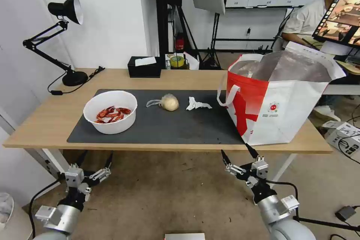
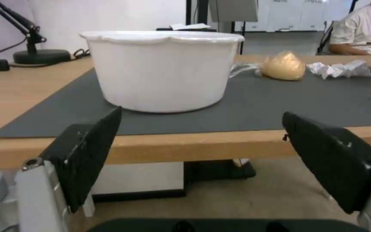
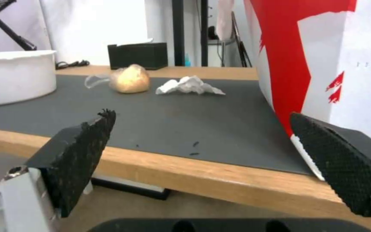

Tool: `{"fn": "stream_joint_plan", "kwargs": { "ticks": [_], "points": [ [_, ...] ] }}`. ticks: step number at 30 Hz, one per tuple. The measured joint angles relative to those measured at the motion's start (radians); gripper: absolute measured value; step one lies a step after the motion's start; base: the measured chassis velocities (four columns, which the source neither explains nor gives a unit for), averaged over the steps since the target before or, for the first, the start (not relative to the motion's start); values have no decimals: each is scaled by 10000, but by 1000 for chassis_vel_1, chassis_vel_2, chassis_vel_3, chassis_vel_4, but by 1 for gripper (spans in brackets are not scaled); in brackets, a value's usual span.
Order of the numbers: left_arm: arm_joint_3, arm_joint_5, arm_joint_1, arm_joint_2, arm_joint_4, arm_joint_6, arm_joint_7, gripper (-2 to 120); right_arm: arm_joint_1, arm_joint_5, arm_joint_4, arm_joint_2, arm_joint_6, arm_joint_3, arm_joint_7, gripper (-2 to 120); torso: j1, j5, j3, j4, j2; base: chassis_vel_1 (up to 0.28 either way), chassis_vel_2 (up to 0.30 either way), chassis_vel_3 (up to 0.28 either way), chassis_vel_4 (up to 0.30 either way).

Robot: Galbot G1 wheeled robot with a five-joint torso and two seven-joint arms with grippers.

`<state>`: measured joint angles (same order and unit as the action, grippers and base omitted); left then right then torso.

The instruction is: Pick up the trash from the table and place it into the takeout bag.

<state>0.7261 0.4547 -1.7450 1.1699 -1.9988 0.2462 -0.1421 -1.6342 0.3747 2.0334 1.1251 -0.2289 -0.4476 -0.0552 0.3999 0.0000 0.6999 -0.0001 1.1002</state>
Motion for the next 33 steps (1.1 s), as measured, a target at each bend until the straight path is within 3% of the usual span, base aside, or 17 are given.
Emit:
{"fn": "stream_joint_plan", "kwargs": {
  "ticks": [24, 26, 28, 29, 31, 33],
  "points": [
    [-106, 118, 62, -42, 59, 170, -186, 100, 610, -136, -101, -149, 104, 626, -83, 100, 0, 1, 1, 0, -2, 0, 0, 0, 0],
    [-464, 194, 391, -251, 197, 164, -186, 100, 1009, -290, -13, -281, 302, 900, -29, 100, 1, 3, 2, 13, -3, 0, 0, 0, 0],
    [-776, 271, 719, -452, 313, 123, -183, 100, 1020, -380, 159, -290, 397, 860, 23, 100, 1, -2, 2, 8, -2, 0, 0, 0, 0],
    [-1078, 349, 1072, -677, 446, 46, -163, 100, 1272, -453, 305, -408, 640, 959, 142, 100, 1, -6, 1, -20, -2, 0, 0, 0, 0],
    [-1135, 396, 1126, -741, 498, 22, -150, 100, 1912, -434, 336, -673, 970, 1324, 278, 100, 1, 3, 2, 1, -2, 0, 0, 0, 0],
    [-1133, 416, 1125, -755, 503, 19, -147, 100, 2228, -378, 304, -837, 1119, 1533, 335, 100, 1, 1, 3, 4, -2, 0, 0, 0, 0]
  ]
}}
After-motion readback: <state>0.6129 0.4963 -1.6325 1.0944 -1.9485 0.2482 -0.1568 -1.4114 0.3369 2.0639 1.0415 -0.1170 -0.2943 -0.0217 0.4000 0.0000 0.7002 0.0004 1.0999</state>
